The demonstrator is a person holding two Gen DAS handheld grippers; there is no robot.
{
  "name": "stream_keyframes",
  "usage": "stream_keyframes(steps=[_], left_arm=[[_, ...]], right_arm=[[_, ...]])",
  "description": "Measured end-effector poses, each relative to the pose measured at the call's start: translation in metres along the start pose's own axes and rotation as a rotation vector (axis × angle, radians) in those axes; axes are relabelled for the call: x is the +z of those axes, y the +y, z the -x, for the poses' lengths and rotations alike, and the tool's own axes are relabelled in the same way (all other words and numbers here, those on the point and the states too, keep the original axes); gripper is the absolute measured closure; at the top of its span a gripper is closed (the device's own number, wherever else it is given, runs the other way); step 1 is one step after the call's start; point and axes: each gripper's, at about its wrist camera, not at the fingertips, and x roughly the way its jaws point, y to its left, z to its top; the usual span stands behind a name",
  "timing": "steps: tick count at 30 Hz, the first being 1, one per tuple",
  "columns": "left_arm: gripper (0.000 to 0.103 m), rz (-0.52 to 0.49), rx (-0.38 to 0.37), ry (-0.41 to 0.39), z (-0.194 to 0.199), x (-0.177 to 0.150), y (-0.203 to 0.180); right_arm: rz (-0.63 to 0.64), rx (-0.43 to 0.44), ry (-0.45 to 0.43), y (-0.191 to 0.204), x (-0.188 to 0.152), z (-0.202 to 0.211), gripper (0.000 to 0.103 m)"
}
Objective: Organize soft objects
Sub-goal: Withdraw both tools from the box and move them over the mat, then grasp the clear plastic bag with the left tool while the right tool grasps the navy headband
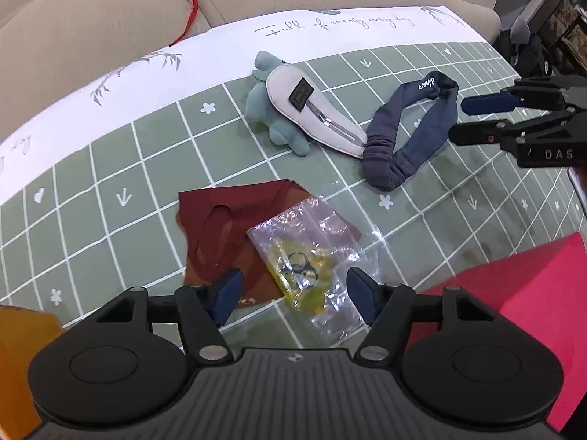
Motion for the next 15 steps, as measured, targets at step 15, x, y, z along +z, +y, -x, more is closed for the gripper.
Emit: stream_keyframes(steps=[15], left_arm=[[0.055,-0.055,0.025,-0.006,-0.023,0.012,-0.014]], right_arm=[[0.04,-0.007,0.015,0.003,0.007,-0.016,0.051]])
